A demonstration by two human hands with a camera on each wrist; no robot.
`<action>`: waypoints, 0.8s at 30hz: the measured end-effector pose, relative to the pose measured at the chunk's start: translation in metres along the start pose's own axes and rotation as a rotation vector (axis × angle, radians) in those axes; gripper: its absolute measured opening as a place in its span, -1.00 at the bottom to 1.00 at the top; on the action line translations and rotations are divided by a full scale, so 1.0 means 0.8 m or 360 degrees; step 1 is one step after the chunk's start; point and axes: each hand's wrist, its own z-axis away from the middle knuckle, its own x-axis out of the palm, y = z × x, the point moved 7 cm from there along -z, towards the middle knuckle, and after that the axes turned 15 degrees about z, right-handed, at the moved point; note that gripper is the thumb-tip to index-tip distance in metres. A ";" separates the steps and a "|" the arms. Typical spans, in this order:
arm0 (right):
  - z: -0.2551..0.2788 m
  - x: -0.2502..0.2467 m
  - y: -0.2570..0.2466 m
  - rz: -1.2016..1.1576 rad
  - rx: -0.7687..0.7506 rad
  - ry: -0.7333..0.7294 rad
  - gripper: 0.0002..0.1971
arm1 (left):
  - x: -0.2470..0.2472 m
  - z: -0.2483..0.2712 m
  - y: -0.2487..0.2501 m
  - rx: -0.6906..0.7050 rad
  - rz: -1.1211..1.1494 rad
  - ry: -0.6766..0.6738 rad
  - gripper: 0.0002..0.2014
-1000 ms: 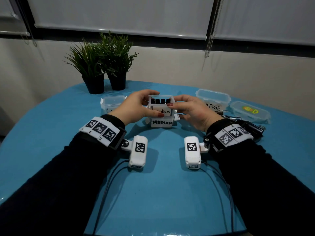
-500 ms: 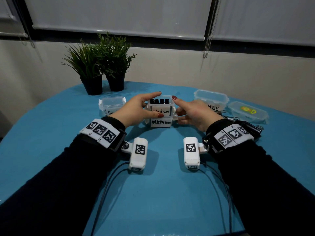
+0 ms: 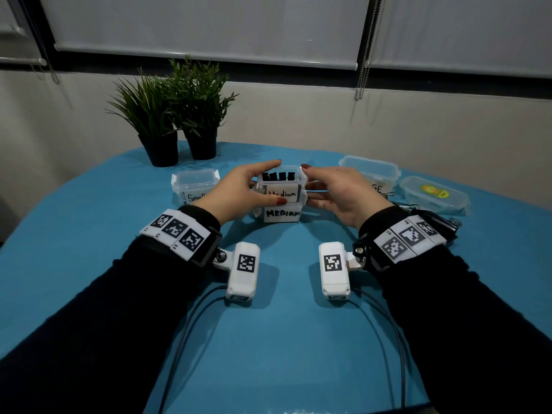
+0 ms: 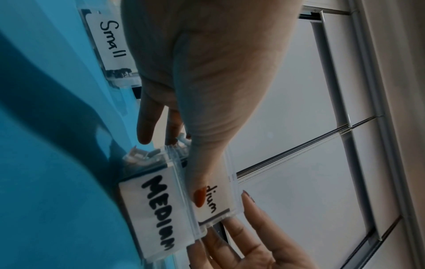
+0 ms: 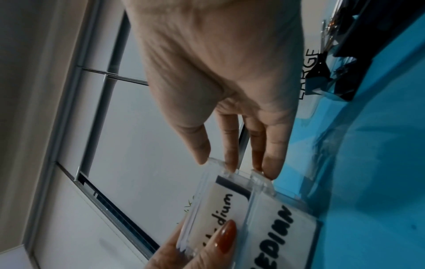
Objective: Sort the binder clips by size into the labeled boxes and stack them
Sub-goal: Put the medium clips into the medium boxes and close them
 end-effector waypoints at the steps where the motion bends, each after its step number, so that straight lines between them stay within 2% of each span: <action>1: 0.000 -0.002 0.000 0.0002 0.0001 0.0023 -0.70 | 0.000 0.000 -0.001 -0.0006 0.0008 0.0002 -0.23; 8: -0.001 -0.004 -0.001 -0.0013 0.0062 0.0203 -0.89 | 0.002 0.000 -0.001 -0.0018 0.0043 0.0014 -0.21; 14: 0.001 -0.002 -0.001 0.0057 0.0078 0.0118 -0.76 | 0.001 -0.001 -0.003 -0.0015 0.0030 0.0018 -0.21; 17: -0.002 -0.001 0.006 0.0191 0.0112 0.0044 -0.57 | -0.001 0.004 -0.005 -0.0013 -0.0120 0.0023 -0.13; 21: -0.003 0.012 0.019 0.0170 0.0189 -0.0099 -0.28 | -0.015 0.009 -0.014 -0.0206 -0.0262 0.0096 0.12; 24: -0.004 0.018 0.025 -0.0012 0.0192 -0.0110 -0.42 | -0.031 0.011 -0.030 -0.0514 -0.0171 0.0215 -0.01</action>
